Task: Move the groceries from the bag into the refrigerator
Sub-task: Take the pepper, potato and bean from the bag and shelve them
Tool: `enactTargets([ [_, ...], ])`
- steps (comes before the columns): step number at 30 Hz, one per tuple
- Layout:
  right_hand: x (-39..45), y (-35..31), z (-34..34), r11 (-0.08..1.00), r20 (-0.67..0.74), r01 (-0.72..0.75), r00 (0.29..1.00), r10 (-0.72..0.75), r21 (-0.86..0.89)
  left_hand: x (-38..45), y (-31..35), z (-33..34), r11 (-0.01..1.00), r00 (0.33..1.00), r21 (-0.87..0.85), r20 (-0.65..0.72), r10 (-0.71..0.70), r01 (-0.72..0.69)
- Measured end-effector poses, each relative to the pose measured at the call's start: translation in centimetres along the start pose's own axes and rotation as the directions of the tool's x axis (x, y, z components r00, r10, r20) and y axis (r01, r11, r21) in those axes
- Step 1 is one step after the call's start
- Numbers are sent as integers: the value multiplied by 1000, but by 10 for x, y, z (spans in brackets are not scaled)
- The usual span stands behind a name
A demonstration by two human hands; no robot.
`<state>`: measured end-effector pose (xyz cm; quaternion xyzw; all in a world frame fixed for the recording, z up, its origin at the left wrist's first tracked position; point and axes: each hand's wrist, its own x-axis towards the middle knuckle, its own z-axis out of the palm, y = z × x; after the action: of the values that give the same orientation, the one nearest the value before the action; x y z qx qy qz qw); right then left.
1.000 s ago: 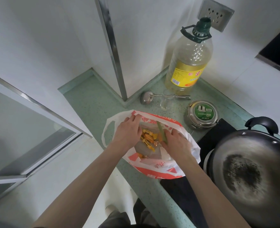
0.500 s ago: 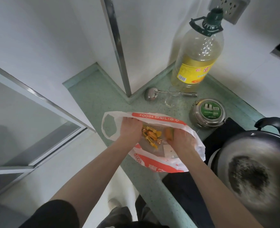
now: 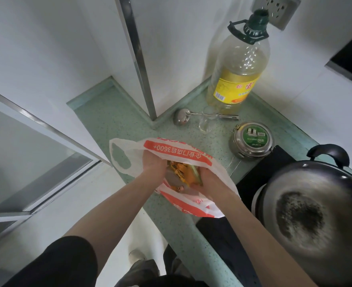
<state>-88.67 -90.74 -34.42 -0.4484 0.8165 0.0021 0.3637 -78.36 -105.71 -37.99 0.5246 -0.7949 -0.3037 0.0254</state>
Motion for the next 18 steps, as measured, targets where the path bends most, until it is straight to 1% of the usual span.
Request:
enactTargets([
  [1,-1,0,-1,999,-4,25,1000,-25,44,-2,1,-1,995,998,-89,-20,-54,52],
  [2,2,8,3,999,-19,27,999,-27,-29,-4,2,-2,983,995,-157,-15,-94,91],
  [3,1,17,12,998,-51,-14,999,11,-54,-5,5,-3,968,994,-225,3,-113,111],
  [4,-1,20,16,997,-85,-53,995,48,-54,-5,6,-4,970,995,-224,10,-97,97],
  [5,-3,21,17,990,-123,-43,992,26,-136,-6,5,-4,991,997,-112,47,-61,66],
  [6,-5,20,18,986,-110,-41,994,23,-161,-6,4,-6,999,996,4,88,-34,34],
  [7,-8,17,16,989,-101,-30,995,15,-145,-6,3,-6,996,995,83,97,-21,13],
  [8,-11,14,14,993,-97,-24,995,13,-118,-5,-1,-5,973,994,219,98,53,-74],
  [9,-13,12,12,992,-105,-9,994,-4,-122,-8,-2,-6,935,985,314,101,137,-162],
  [11,-16,10,11,990,-130,29,990,-47,-139,-16,2,-7,904,965,345,154,212,-254],
  [12,-17,9,11,992,-136,32,990,-49,-124,-20,7,-10,854,940,401,219,262,-332],
  [13,-19,8,11,994,-126,34,991,-46,-101,-28,15,-13,829,931,434,246,269,-354],
  [16,-24,0,9,998,-129,59,990,-61,-25,-40,25,-23,836,933,415,150,326,-359],
  [17,-27,-2,7,998,-146,68,987,-67,3,-43,24,-22,819,928,438,153,339,-372],
  [18,-30,-2,6,997,-160,77,984,-72,24,-48,24,-26,831,930,418,139,342,-368],
])
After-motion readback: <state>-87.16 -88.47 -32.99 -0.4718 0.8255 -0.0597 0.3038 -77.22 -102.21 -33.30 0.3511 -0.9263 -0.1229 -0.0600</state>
